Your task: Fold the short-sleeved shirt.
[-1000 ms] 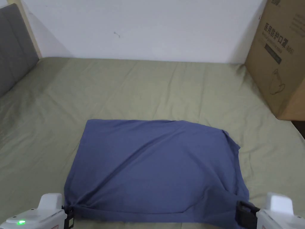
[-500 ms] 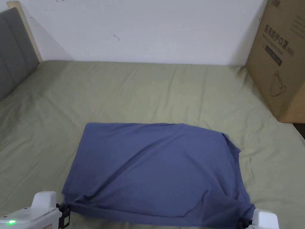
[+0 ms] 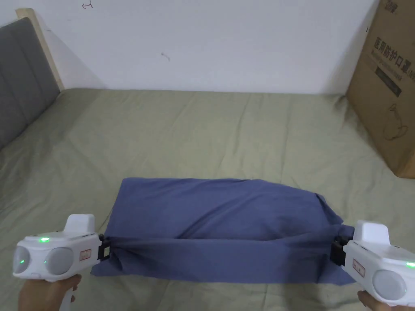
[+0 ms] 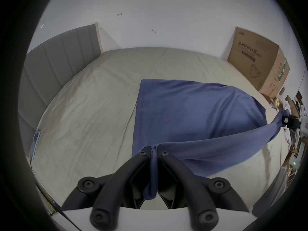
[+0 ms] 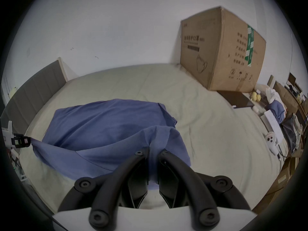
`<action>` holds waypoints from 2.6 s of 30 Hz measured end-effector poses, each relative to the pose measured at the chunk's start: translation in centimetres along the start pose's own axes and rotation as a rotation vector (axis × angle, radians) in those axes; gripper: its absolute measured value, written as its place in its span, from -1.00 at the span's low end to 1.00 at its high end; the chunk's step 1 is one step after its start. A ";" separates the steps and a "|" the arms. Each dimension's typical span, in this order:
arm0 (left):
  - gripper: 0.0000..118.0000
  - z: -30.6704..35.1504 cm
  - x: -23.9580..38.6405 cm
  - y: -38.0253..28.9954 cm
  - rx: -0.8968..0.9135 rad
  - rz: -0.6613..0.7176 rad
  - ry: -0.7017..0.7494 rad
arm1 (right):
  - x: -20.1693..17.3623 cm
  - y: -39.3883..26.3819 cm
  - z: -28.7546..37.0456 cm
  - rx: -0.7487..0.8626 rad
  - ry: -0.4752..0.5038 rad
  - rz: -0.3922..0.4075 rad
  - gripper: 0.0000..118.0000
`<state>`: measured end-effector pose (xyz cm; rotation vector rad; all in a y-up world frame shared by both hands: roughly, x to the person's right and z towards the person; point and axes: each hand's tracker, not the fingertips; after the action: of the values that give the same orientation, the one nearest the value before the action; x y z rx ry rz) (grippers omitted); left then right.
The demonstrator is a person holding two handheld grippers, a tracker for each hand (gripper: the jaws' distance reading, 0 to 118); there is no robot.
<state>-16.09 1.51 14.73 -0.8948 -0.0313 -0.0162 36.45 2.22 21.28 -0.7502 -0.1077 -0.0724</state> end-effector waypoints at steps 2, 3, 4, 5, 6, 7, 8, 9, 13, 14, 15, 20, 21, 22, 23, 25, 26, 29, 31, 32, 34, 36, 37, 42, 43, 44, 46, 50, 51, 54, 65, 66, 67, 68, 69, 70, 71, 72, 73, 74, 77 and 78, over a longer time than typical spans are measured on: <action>-0.93 -2.3 0.4 1.3 -0.033 -0.007 0.003 | 0.2 0.6 -2.6 -0.055 -0.014 -0.025 -0.87; -0.93 -3.4 0.5 1.7 -0.056 -0.009 0.007 | 0.2 0.8 -3.8 -0.078 -0.018 -0.032 -0.87; -0.93 -4.5 0.7 2.1 -0.077 -0.008 0.007 | 0.3 0.9 -5.2 -0.103 -0.027 -0.031 -0.87; -0.93 -5.7 0.9 2.4 -0.104 -0.011 0.009 | 0.4 0.9 -6.4 -0.132 -0.034 -0.035 -0.87; -0.93 -7.2 1.1 2.4 -0.129 -0.017 0.012 | 0.5 0.9 -7.6 -0.151 -0.037 -0.034 -0.87; -0.93 -8.4 1.4 2.4 -0.164 -0.030 0.020 | 0.6 0.8 -8.6 -0.177 -0.046 -0.045 -0.87; -0.93 -9.3 1.5 2.4 -0.186 -0.036 0.028 | -0.1 0.7 -8.6 -0.193 -0.054 -0.053 -0.87; -0.93 -10.1 1.6 2.4 -0.208 -0.037 0.027 | -0.2 0.5 -9.3 -0.209 -0.055 -0.053 -0.87; -0.93 -11.8 1.7 2.3 -0.218 -0.026 0.037 | 0.7 -0.5 -11.5 -0.253 -0.055 -0.084 -0.86; -0.91 -10.3 1.8 2.6 -0.217 -0.019 0.038 | 0.6 -0.5 -11.4 -0.251 -0.055 -0.085 -0.86; -0.82 -9.8 1.9 2.7 -0.216 -0.017 0.035 | 0.5 -0.3 -11.0 -0.247 -0.056 -0.086 -0.84; 0.44 -7.3 1.2 3.0 -0.102 0.074 -0.011 | 0.3 1.1 -8.0 -0.133 -0.054 -0.048 0.24; 0.52 -6.1 1.2 3.2 -0.064 0.105 -0.023 | 0.1 1.6 -6.9 -0.094 -0.048 -0.041 0.32; 0.60 -4.4 1.2 3.5 -0.018 0.127 -0.040 | -0.1 2.0 -5.5 -0.055 -0.044 -0.038 0.40; 0.74 -2.9 1.2 3.7 0.042 0.146 -0.057 | -0.3 2.5 -4.0 -0.001 -0.025 -0.039 0.51; 0.78 0.5 1.5 4.0 0.165 0.162 -0.088 | -0.5 3.6 -0.5 0.092 0.000 -0.026 0.51; 0.77 1.6 1.4 4.1 0.214 0.160 -0.094 | -0.8 4.1 1.0 0.134 -0.001 -0.017 0.51; 0.78 6.4 2.3 3.5 0.388 0.117 -0.073 | -1.9 4.5 6.3 0.271 -0.011 0.010 0.51; 0.78 8.5 2.9 2.5 0.476 0.070 -0.032 | -2.6 4.3 9.2 0.345 -0.019 0.028 0.51; 0.77 9.5 3.2 2.1 0.507 0.052 -0.018 | -3.0 4.0 10.6 0.377 -0.019 0.032 0.51; 0.75 12.0 4.4 0.9 0.568 0.025 0.005 | -3.7 3.4 12.9 0.423 -0.028 0.042 0.49; 0.58 13.3 5.1 -0.5 0.615 -0.015 0.024 | -4.3 2.7 14.6 0.450 -0.032 0.057 0.36; 0.42 13.8 5.3 -1.2 0.640 -0.034 0.027 | -4.6 2.3 15.3 0.463 -0.040 0.062 0.27; -1.00 14.3 5.7 -3.1 0.634 -0.012 -0.015 | -5.7 0.9 17.4 0.521 -0.076 0.127 -1.00; -1.00 14.4 5.6 -3.3 0.632 0.000 -0.015 | -5.7 0.7 17.7 0.526 -0.067 0.131 -1.00; -1.00 14.4 5.4 -3.4 0.606 0.013 -0.048 | -5.7 0.6 17.7 0.525 -0.049 0.139 -1.00; -1.00 14.0 5.2 -3.5 0.569 0.041 -0.062 | -5.8 0.5 17.8 0.520 -0.047 0.132 -1.00; -1.00 13.1 4.4 -3.3 0.484 0.021 -0.014 | -5.4 0.5 17.5 0.509 -0.039 0.120 -1.00; -1.00 12.6 4.0 -3.1 0.450 0.021 -0.010 | -5.3 0.6 17.3 0.503 -0.035 0.113 -1.00; -1.00 9.1 1.9 -2.5 0.329 0.032 -0.003 | -4.9 0.8 16.6 0.491 -0.034 0.104 -1.00; 0.76 -2.0 -1.6 -1.8 -0.089 0.133 0.065 | -3.7 1.2 12.5 0.403 -0.047 0.083 -1.00; 0.74 -2.8 -1.7 -1.9 -0.097 0.129 0.075 | -3.6 1.2 12.0 0.390 -0.051 0.078 -1.00; 0.73 -3.6 -1.7 -1.9 -0.111 0.131 0.072 | -3.4 1.1 11.4 0.376 -0.051 0.073 -1.00; 0.66 -4.4 -1.7 -2.0 -0.138 0.134 0.070 | -3.1 1.0 11.0 0.362 -0.054 0.066 -1.00; 0.48 -5.1 -1.6 -2.1 -0.161 0.141 0.074 | -2.9 0.8 10.4 0.344 -0.057 0.058 -1.00; 0.31 -5.7 -1.6 -2.2 -0.178 0.138 0.072 | -2.6 0.7 9.9 0.322 -0.062 0.043 -1.00; 0.11 -6.2 -1.5 -2.4 -0.198 0.128 0.070 | -2.3 0.6 9.4 0.308 -0.061 0.028 -1.00; -0.23 -6.8 -1.3 -2.7 -0.223 0.116 0.060 | -1.9 0.3 8.8 0.291 -0.060 0.009 -1.00; -0.37 -7.1 -1.0 -3.1 -0.251 0.109 0.035 | -1.5 0.2 8.3 0.268 -0.059 -0.011 -1.00; -0.60 -7.0 -1.3 -3.4 -0.220 0.112 0.026 | -1.1 0.0 7.7 0.247 -0.061 -0.029 -1.00; -0.96 -6.4 -0.9 -3.0 -0.183 0.110 -0.026 | 0.1 -0.7 5.7 0.172 -0.073 -0.089 -0.96; -0.96 -5.4 -0.3 -3.2 -0.187 0.103 -0.015 | 0.5 -0.9 4.6 0.134 -0.087 -0.104 -0.75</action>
<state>-16.40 -4.77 13.84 -1.0827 0.0029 0.0851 36.51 4.72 25.25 -0.6142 -0.2319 -0.1304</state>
